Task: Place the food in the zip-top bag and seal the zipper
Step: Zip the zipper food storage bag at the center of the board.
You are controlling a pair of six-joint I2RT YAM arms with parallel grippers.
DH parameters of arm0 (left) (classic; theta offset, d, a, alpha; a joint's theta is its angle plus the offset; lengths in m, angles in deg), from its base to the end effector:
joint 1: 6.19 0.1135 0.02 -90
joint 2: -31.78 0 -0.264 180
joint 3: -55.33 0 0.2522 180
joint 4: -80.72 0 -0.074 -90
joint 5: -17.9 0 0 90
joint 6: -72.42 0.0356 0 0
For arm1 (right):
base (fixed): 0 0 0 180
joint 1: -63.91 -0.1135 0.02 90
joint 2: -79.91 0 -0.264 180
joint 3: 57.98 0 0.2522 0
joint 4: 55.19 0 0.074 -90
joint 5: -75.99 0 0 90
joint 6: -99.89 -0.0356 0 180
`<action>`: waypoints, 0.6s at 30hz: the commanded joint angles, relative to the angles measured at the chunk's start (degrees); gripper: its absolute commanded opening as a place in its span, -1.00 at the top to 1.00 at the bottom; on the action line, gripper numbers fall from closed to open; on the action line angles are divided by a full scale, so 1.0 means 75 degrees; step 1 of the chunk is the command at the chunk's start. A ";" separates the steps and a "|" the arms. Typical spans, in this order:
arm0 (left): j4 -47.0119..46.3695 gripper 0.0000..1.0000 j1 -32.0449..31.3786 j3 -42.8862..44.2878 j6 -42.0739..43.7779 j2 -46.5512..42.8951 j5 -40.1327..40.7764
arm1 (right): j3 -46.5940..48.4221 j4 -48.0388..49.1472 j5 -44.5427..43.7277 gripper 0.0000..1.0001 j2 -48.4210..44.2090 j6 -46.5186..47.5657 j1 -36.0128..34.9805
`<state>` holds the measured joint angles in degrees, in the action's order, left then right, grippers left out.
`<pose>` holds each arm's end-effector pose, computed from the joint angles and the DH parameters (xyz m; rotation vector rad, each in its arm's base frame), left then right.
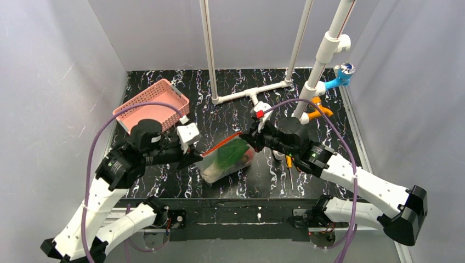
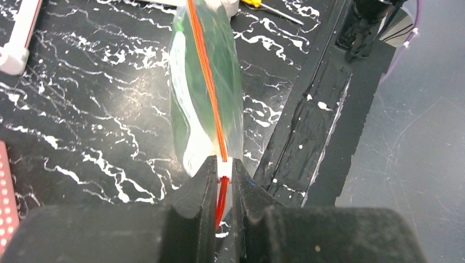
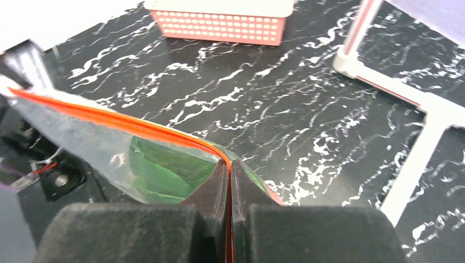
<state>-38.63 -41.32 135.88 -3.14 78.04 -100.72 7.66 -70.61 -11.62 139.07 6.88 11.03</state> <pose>0.1048 -0.0946 0.3996 1.1384 1.7018 -0.7328 0.1458 0.1950 0.3516 -0.7820 1.6063 0.7486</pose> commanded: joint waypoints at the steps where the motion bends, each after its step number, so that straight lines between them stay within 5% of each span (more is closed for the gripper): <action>1: 0.1048 1.00 -0.0003 -0.0247 -0.0200 -0.0622 0.0548 | -0.0177 0.0462 -0.2006 0.97 -0.0208 -0.0133 0.0266; 18: 0.1460 1.00 -0.0003 -0.0629 -0.0489 -0.1631 0.1430 | -0.0006 0.0244 -0.2010 0.97 -0.0077 -0.0174 0.0301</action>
<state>-35.78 -41.34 131.31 -5.48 68.73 -92.33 5.73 -70.23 -16.41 138.67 4.52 10.74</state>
